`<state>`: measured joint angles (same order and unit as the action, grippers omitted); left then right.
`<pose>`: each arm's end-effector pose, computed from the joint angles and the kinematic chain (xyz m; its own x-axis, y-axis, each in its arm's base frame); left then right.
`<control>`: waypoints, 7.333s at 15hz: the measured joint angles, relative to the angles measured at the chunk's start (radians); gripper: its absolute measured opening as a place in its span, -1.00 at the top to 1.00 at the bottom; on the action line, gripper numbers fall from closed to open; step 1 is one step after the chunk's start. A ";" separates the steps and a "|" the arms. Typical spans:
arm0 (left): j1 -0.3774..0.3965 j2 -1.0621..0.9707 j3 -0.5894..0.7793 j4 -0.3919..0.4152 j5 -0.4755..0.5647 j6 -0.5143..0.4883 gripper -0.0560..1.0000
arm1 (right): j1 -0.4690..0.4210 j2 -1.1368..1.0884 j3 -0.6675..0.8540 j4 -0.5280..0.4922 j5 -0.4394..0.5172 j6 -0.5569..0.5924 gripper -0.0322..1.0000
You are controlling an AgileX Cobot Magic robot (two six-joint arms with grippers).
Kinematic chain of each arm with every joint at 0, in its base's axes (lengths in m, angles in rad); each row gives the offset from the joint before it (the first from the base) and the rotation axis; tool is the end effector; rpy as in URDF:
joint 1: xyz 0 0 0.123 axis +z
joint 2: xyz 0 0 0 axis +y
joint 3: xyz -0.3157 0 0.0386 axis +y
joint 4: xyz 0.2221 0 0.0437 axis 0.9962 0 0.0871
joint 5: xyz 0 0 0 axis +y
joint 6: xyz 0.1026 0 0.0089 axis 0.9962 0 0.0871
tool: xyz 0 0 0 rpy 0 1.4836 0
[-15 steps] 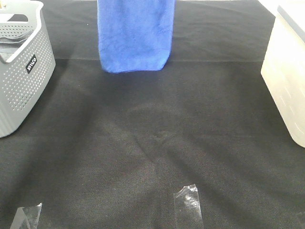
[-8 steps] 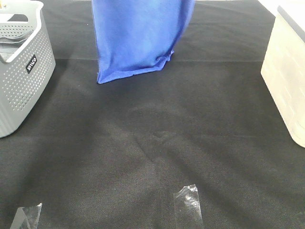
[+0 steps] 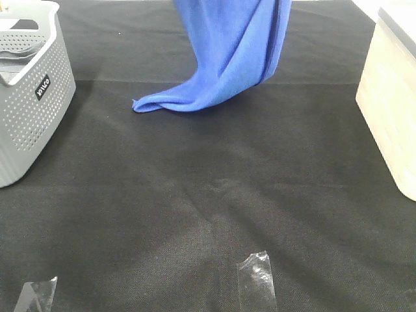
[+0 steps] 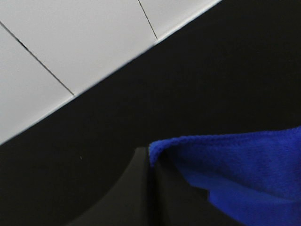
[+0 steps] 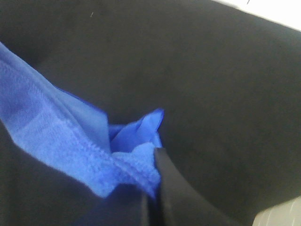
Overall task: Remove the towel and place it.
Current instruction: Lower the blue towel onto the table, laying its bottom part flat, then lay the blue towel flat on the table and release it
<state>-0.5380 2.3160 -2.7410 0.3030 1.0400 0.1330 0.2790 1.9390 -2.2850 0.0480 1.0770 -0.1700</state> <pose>0.4547 -0.2405 0.4118 -0.3134 0.5087 -0.8019 0.4087 0.8345 0.3697 0.4084 0.1215 0.4583 -0.5253 -0.3030 -0.7952 -0.3889 0.9166 -0.0923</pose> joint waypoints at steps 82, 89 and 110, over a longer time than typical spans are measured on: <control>-0.219 -0.659 1.908 -0.903 0.055 -0.090 0.86 | 0.234 -0.407 1.624 0.415 0.136 -0.059 0.65; -0.219 -0.659 1.908 -0.932 0.055 -0.101 -0.25 | 0.234 -0.407 1.624 0.466 0.136 -0.070 -0.10; 0.309 -0.297 1.029 -0.663 0.082 -0.002 -0.44 | -0.170 0.018 0.533 0.333 0.139 -0.076 -0.30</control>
<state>-0.2290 2.0190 -1.7120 -0.3600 1.1220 0.1310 0.1090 1.9570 -1.7520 0.3810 1.2160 -0.2460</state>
